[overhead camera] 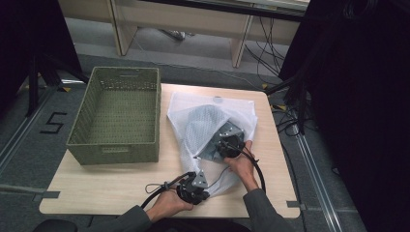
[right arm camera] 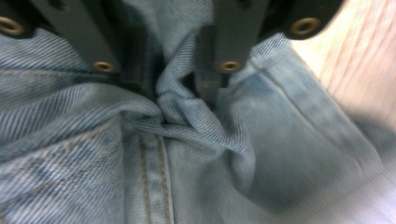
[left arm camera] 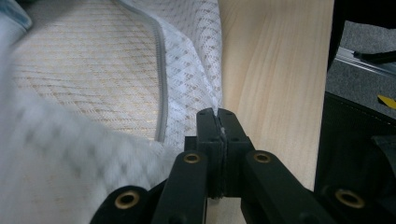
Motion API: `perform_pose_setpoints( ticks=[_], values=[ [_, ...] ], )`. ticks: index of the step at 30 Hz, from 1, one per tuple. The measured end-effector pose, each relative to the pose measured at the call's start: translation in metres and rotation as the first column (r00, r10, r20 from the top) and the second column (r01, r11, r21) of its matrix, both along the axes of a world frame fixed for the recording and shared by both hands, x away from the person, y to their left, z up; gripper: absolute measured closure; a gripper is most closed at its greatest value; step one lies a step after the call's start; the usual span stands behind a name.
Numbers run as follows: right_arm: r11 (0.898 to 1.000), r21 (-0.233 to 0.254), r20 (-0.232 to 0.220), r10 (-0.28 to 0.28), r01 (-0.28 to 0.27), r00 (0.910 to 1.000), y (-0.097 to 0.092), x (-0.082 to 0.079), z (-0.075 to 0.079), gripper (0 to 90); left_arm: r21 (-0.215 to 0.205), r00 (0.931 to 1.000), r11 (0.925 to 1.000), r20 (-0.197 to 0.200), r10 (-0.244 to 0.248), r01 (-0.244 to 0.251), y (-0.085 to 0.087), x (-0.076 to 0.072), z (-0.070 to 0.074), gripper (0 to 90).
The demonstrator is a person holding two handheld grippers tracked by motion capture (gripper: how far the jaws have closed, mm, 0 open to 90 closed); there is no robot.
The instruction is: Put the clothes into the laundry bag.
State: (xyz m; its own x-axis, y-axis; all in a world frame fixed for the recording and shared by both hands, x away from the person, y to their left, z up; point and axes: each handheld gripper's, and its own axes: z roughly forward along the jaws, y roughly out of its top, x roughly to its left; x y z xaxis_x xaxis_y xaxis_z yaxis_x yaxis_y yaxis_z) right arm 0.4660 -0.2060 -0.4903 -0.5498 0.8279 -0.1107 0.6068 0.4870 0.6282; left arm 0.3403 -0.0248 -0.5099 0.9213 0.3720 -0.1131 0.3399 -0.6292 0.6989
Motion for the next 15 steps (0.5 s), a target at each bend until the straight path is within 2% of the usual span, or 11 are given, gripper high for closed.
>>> perform_pose_setpoints(
  ticks=[3, 6, 7, 8, 9, 10, 11, 12, 13, 14, 15],
  values=[
    [0.999, 0.047, -0.011, 0.017, -0.016, 0.9998, -0.006, -0.001, 0.004, 61.0, -0.001, 1.0000, 1.0000, -0.005, 0.005, -0.005, 0.001, 0.000, 0.000, 87.7],
    [0.995, 0.087, -0.022, 0.041, -0.039, 0.9989, -0.011, -0.009, 0.016, 54.7, -0.001, 0.9999, 1.0000, -0.012, 0.001, -0.001, 0.000, 0.000, 0.001, 84.6],
    [0.991, 0.132, -0.031, 0.016, -0.012, 0.9994, -0.013, -0.014, 0.021, 52.9, 0.000, 0.9998, 0.9999, -0.016, -0.011, 0.011, 0.000, 0.001, 0.002, 82.5],
    [0.990, 0.137, -0.027, 0.026, -0.022, 0.9993, -0.018, -0.016, 0.025, 50.8, 0.006, 0.9995, 0.9999, -0.029, -0.014, 0.015, 0.000, 0.002, 0.003, 79.1],
    [0.989, 0.147, -0.032, 0.027, -0.022, 0.9991, -0.022, -0.019, 0.029, 49.3, -0.005, 0.9992, 0.9999, -0.039, -0.011, 0.011, -0.001, 0.002, 0.004, 76.0],
    [0.987, 0.156, 0.005, 0.028, -0.029, 0.9996, -0.027, -0.020, 0.032, 47.8, -0.014, 0.9992, 0.9999, -0.039, -0.008, 0.007, 0.000, 0.002, 0.008, 73.1],
    [0.988, 0.154, -0.009, 0.030, -0.028, 0.9995, -0.032, -0.022, 0.037, 47.1, -0.037, 0.9993, 0.9993, -0.038, 0.003, -0.004, 0.001, 0.004, 0.013, 68.7],
    [0.981, 0.192, -0.020, 0.007, -0.003, 0.9998, -0.035, -0.025, 0.040, 46.8, -0.070, 0.9986, 0.9974, -0.050, 0.014, -0.018, 0.003, 0.005, 0.019, 63.8],
    [0.983, 0.180, 0.012, 0.038, -0.040, 0.9992, -0.042, -0.023, 0.042, 45.9, -0.084, 0.9982, 0.9957, -0.048, 0.035, -0.039, 0.006, 0.007, 0.027, 59.1],
    [0.981, 0.196, -0.028, -0.003, 0.009, 0.9996, -0.045, -0.027, 0.047, 45.8, -0.089, 0.9979, 0.9940, -0.018, 0.062, -0.063, 0.011, 0.010, 0.035, 56.1],
    [0.982, 0.188, -0.008, -0.006, 0.007, 1.0000, -0.049, -0.028, 0.048, 45.5, -0.098, 0.9966, 0.9920, 0.011, 0.081, -0.080, 0.016, 0.014, 0.042, 53.9]
  ],
)
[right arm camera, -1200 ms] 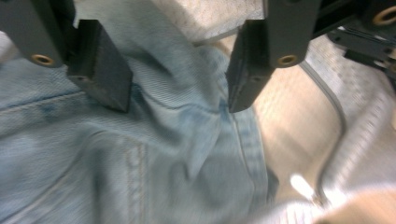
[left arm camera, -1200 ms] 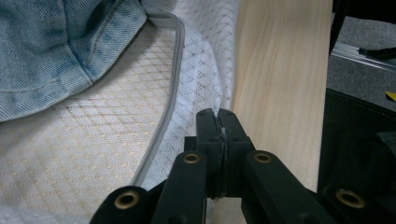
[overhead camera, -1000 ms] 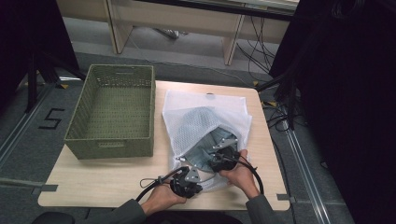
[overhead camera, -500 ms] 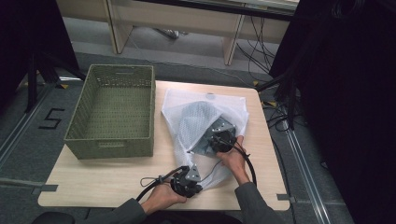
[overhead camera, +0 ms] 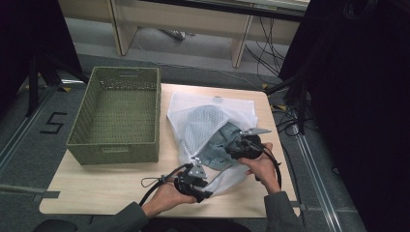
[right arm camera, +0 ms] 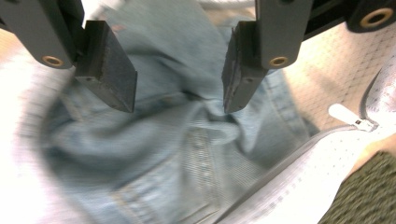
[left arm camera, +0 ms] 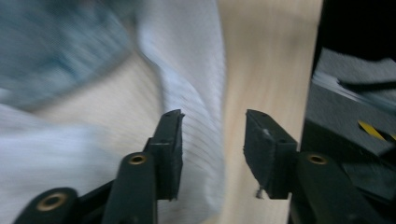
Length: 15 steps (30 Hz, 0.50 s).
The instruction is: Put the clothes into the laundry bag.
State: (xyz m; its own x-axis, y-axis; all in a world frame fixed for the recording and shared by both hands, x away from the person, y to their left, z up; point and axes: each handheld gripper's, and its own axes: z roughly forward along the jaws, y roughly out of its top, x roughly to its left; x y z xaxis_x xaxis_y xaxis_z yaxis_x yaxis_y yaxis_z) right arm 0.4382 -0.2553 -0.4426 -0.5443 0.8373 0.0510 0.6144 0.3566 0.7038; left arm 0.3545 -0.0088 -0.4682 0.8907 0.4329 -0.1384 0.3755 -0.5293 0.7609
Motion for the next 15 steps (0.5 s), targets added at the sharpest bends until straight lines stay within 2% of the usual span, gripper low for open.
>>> perform_pose_setpoints(
  ticks=[1, 2, 4, 5, 6, 7, 8, 9, 10, 11, 12, 13, 14, 15],
  values=[
    [1.000, 0.007, 0.014, -0.001, 0.001, 0.9999, -0.003, 0.000, 0.001, 45.1, 0.006, 0.9995, 0.9998, 0.023, 0.021, -0.021, 0.006, 0.005, 0.006, 51.7],
    [1.000, 0.008, 0.009, -0.005, 0.005, 0.9999, -0.006, -0.001, 0.001, 44.9, 0.001, 0.9967, 0.9971, 0.029, 0.077, -0.077, 0.012, 0.008, 0.011, 49.6],
    [0.999, 0.015, -0.026, -0.035, 0.035, 0.9990, -0.010, -0.003, 0.002, 44.1, 0.041, 0.9874, 0.9891, 0.077, 0.138, -0.141, 0.023, 0.016, 0.017, 45.8],
    [1.000, 0.008, 0.001, -0.013, 0.013, 0.9999, -0.012, -0.002, 0.001, 43.7, 0.054, 0.9827, 0.9842, 0.087, 0.164, -0.169, 0.027, 0.019, 0.017, 43.9],
    [0.999, 0.015, -0.032, -0.037, 0.037, 0.9988, -0.011, -0.005, 0.001, 43.5, 0.059, 0.9786, 0.9796, 0.087, 0.186, -0.192, 0.029, 0.021, 0.017, 42.0],
    [1.000, -0.003, -0.021, -0.023, 0.023, 0.9995, -0.012, -0.004, -0.001, 43.2, 0.065, 0.9758, 0.9758, 0.081, 0.203, -0.209, 0.029, 0.023, 0.016, 39.2],
    [1.000, -0.015, 0.010, 0.002, -0.002, 1.0000, -0.013, -0.002, -0.003, 43.1, 0.073, 0.9741, 0.9728, 0.071, 0.215, -0.220, 0.027, 0.024, 0.013, 36.5],
    [1.000, 0.004, 0.004, -0.025, 0.025, 0.9997, -0.010, -0.003, -0.004, 42.9, 0.089, 0.9739, 0.9713, 0.074, 0.215, -0.221, 0.024, 0.026, 0.011, 34.7],
    [1.000, -0.013, -0.004, -0.003, 0.003, 1.0000, -0.010, -0.003, -0.004, 42.9, 0.107, 0.9712, 0.9662, 0.070, 0.228, -0.235, 0.019, 0.027, 0.008, 33.0],
    [1.000, -0.006, -0.029, -0.012, 0.012, 0.9995, -0.007, -0.004, -0.004, 42.9, 0.132, 0.9707, 0.9622, 0.063, 0.232, -0.239, 0.014, 0.030, 0.004, 30.2],
    [1.000, -0.013, -0.033, -0.007, 0.006, 0.9994, -0.005, -0.004, -0.005, 42.7, 0.152, 0.9700, 0.9584, 0.064, 0.234, -0.242, 0.011, 0.033, 0.000, 29.3],
    [1.000, -0.001, -0.013, -0.015, 0.015, 0.9998, -0.002, -0.004, -0.008, 42.7, 0.171, 0.9665, 0.9514, 0.066, 0.248, -0.256, 0.009, 0.038, -0.004, 29.4],
    [1.000, 0.001, -0.020, -0.017, 0.017, 0.9997, 0.000, -0.005, -0.009, 42.7, 0.194, 0.9645, 0.9447, 0.054, 0.259, -0.264, 0.009, 0.043, -0.008, 30.3],
    [1.000, -0.014, -0.021, -0.002, 0.002, 0.9998, 0.000, -0.005, -0.009, 42.6, 0.201, 0.9656, 0.9444, 0.055, 0.254, -0.260, 0.011, 0.046, -0.012, 36.2]
  ],
)
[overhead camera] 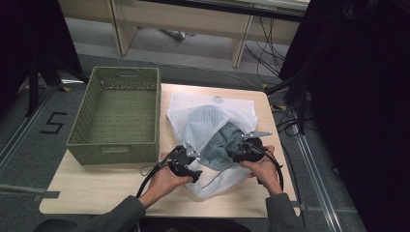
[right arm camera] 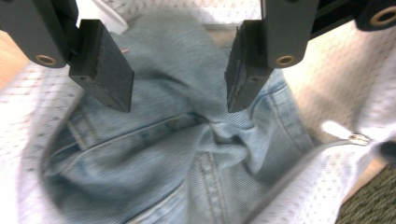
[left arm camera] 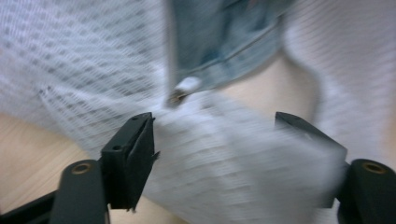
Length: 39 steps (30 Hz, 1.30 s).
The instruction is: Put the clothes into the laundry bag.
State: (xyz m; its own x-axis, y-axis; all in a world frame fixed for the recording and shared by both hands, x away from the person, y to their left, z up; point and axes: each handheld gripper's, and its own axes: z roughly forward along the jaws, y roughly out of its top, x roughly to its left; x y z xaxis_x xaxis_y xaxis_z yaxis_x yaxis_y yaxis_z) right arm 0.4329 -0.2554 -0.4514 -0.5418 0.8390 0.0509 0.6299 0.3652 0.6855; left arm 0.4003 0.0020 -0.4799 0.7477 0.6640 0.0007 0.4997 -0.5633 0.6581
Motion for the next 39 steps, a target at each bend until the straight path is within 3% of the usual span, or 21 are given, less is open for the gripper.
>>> perform_pose_setpoints(
  ticks=[1, 2, 3, 4, 6, 8, 11, 13, 15, 17, 20, 25, 27, 28, 29, 31, 32, 34, 35, 37, 39],
  values=[
    [1.000, 0.006, 0.016, -0.001, 0.001, 0.9999, 0.002, 0.000, -0.002, 42.6, 0.007, 0.9998, 0.9998, 0.000, -0.019, 0.019, 0.003, 0.002, -0.003, 47.6],
    [1.000, -0.011, -0.013, 0.008, -0.008, 0.9999, 0.002, -0.001, 0.000, 42.6, 0.008, 0.9995, 0.9995, -0.005, -0.031, 0.031, 0.006, 0.002, -0.005, 59.3],
    [1.000, 0.009, 0.018, 0.010, -0.010, 0.9998, 0.004, 0.001, -0.002, 42.7, -0.008, 0.9994, 0.9995, -0.017, -0.031, 0.031, 0.010, 0.002, -0.007, 67.5],
    [0.999, -0.014, 0.033, 0.029, -0.029, 0.9990, 0.003, 0.002, -0.005, 42.8, -0.022, 0.9989, 0.9990, -0.024, -0.040, 0.040, 0.013, 0.001, -0.007, 75.5],
    [1.000, 0.001, -0.034, 0.004, -0.004, 0.9994, 0.009, -0.003, -0.004, 42.9, -0.053, 0.9981, 0.9975, -0.038, -0.049, 0.047, 0.020, -0.001, -0.003, 84.0],
    [0.999, -0.021, -0.023, 0.027, -0.028, 0.9994, 0.011, -0.003, -0.007, 42.8, -0.064, 0.9976, 0.9957, -0.015, -0.068, 0.067, 0.026, -0.007, 0.005, 86.4],
    [0.994, -0.052, -0.070, 0.089, -0.092, 0.9936, 0.021, -0.006, -0.013, 41.1, -0.051, 0.9947, 0.9934, 0.012, -0.103, 0.103, 0.038, -0.019, 0.014, 86.8],
    [0.989, -0.104, -0.078, 0.102, -0.109, 0.9918, 0.031, -0.007, -0.019, 41.1, -0.057, 0.9950, 0.9935, -0.008, -0.100, 0.099, 0.049, -0.024, 0.014, 87.0],
    [0.975, -0.194, -0.069, 0.099, -0.111, 0.9927, 0.040, -0.004, -0.026, 55.6, -0.041, 0.9949, 0.9945, -0.026, -0.098, 0.097, 0.060, -0.028, 0.010, 87.1],
    [0.953, -0.289, -0.022, 0.089, -0.091, 0.9958, 0.046, 0.004, -0.032, 71.4, -0.006, 0.9933, 0.9940, -0.037, -0.110, 0.110, 0.070, -0.031, 0.006, 87.2],
    [0.952, -0.306, 0.043, 0.020, -0.006, 0.9989, 0.048, 0.016, -0.031, 81.8, 0.013, 0.9927, 0.9944, -0.060, -0.104, 0.105, 0.081, -0.034, 0.000, 87.3],
    [0.976, -0.208, 0.036, -0.059, 0.065, 0.9976, 0.039, 0.024, -0.035, 80.5, 0.051, 0.9907, 0.9922, -0.080, -0.110, 0.114, 0.081, -0.035, -0.008, 87.2],
    [0.978, -0.207, 0.016, -0.028, 0.031, 0.9995, 0.039, 0.023, -0.037, 70.0, 0.051, 0.9890, 0.9913, -0.092, -0.116, 0.121, 0.079, -0.034, -0.009, 86.6],
    [0.982, -0.186, -0.007, 0.004, -0.005, 1.0000, 0.038, 0.022, -0.036, 62.6, 0.031, 0.9914, 0.9949, -0.092, -0.093, 0.096, 0.079, -0.035, -0.010, 85.5],
    [0.988, -0.153, -0.016, 0.016, -0.019, 0.9997, 0.036, 0.021, -0.034, 58.7, 0.043, 0.9905, 0.9929, -0.086, -0.107, 0.111, 0.081, -0.034, -0.008, 84.3],
    [0.995, -0.100, -0.003, 0.015, -0.015, 0.9999, 0.032, 0.015, -0.026, 53.6, 0.016, 0.9923, 0.9955, -0.083, -0.092, 0.094, 0.082, -0.034, -0.008, 81.3],
    [0.994, -0.098, -0.011, 0.043, -0.044, 0.9990, 0.025, 0.012, -0.015, 50.7, 0.009, 0.9924, 0.9956, -0.081, -0.092, 0.093, 0.083, -0.034, -0.007, 79.6],
    [0.998, -0.053, 0.015, 0.037, -0.037, 0.9992, 0.017, 0.009, -0.007, 47.9, -0.013, 0.9939, 0.9962, -0.067, -0.087, 0.086, 0.084, -0.034, -0.006, 76.7],
    [0.997, -0.056, 0.034, 0.047, -0.045, 0.9983, 0.011, 0.007, -0.002, 47.4, -0.017, 0.9943, 0.9968, -0.071, -0.080, 0.079, 0.084, -0.035, -0.004, 73.6],
    [0.999, -0.040, 0.034, 0.024, -0.023, 0.9991, 0.001, 0.003, 0.008, 46.6, -0.047, 0.9948, 0.9965, -0.071, -0.073, 0.070, 0.085, -0.036, -0.002, 69.1],
    [0.999, 0.001, 0.039, -0.039, 0.040, 0.9985, -0.007, 0.002, 0.015, 46.3, -0.074, 0.9962, 0.9956, -0.062, -0.062, 0.057, 0.086, -0.038, 0.003, 62.4]
  ],
)
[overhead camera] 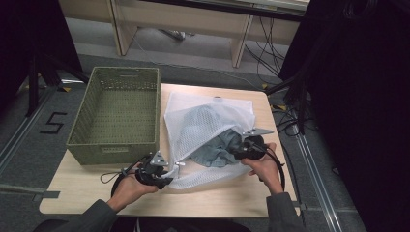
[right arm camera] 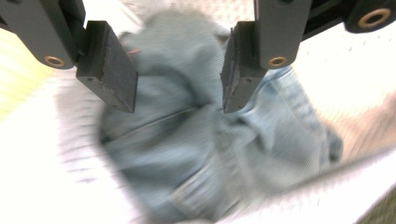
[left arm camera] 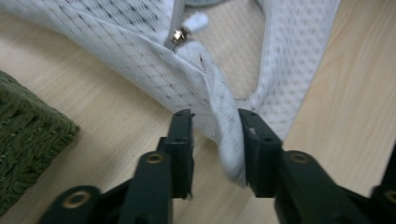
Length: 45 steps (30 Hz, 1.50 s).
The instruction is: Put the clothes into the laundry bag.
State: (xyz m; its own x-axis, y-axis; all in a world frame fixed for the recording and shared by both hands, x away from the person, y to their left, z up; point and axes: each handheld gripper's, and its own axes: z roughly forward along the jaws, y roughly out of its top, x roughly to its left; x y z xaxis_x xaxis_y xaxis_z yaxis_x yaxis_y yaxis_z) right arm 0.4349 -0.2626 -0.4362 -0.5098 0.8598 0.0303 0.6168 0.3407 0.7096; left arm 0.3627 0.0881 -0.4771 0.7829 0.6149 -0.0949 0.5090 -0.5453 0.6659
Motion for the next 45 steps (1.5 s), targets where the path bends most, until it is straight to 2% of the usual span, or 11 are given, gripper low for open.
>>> perform_pose_setpoints(
  ticks=[11, 12, 14, 26, 29, 30, 32, 35, 38, 43, 45],
  values=[
    [0.997, -0.048, 0.122, -0.056, 0.062, 0.9910, -0.020, 0.018, 0.000, 51.2, -0.048, 0.9951, 0.9979, 0.087, 0.047, -0.043, -0.006, 0.003, 0.025, 43.7],
    [0.994, -0.025, 0.082, -0.099, 0.102, 0.9917, -0.017, 0.018, 0.002, 53.1, -0.057, 0.9948, 0.9969, 0.084, 0.058, -0.054, -0.009, 0.005, 0.025, 43.2],
    [0.996, -0.050, 0.122, -0.074, 0.080, 0.9898, -0.019, 0.025, 0.000, 54.7, -0.057, 0.9932, 0.9972, 0.103, 0.055, -0.049, -0.015, 0.011, 0.029, 42.9],
    [0.994, -0.086, 0.099, -0.064, 0.073, 0.9930, -0.012, 0.036, -0.008, 62.1, -0.017, 0.9857, 0.9941, 0.130, 0.108, -0.107, -0.067, 0.064, 0.017, 38.9],
    [0.992, -0.090, 0.080, -0.079, 0.086, 0.9937, -0.010, 0.036, -0.009, 71.9, 0.018, 0.9825, 0.9960, 0.167, 0.084, -0.088, -0.079, 0.072, 0.016, 46.2],
    [0.992, -0.111, 0.148, -0.040, 0.057, 0.9881, -0.012, 0.040, -0.012, 77.0, 0.026, 0.9810, 0.9967, 0.181, 0.071, -0.077, -0.083, 0.074, 0.015, 52.8],
    [0.991, -0.105, 0.111, -0.069, 0.081, 0.9915, -0.009, 0.037, -0.010, 84.7, 0.043, 0.9784, 0.9965, 0.197, 0.062, -0.072, -0.089, 0.080, 0.016, 69.9],
    [0.989, -0.132, 0.157, -0.046, 0.067, 0.9865, -0.012, 0.036, -0.008, 88.9, 0.042, 0.9771, 0.9975, 0.207, 0.048, -0.058, -0.092, 0.084, 0.018, 85.3],
    [0.989, -0.127, 0.178, -0.055, 0.078, 0.9824, -0.015, 0.031, 0.001, 89.5, 0.041, 0.9773, 0.9981, 0.209, 0.035, -0.045, -0.087, 0.082, 0.024, 88.3],
    [0.993, -0.111, 0.207, -0.028, 0.052, 0.9780, -0.020, 0.010, 0.019, 89.5, -0.063, 0.9841, 0.9971, 0.170, 0.052, -0.041, -0.064, 0.071, 0.034, 88.6],
    [0.991, -0.134, 0.207, 0.005, 0.023, 0.9784, -0.019, -0.003, 0.023, 89.6, -0.038, 0.9827, 0.9993, 0.185, 0.011, -0.004, -0.059, 0.060, 0.037, 88.6]
  ],
)
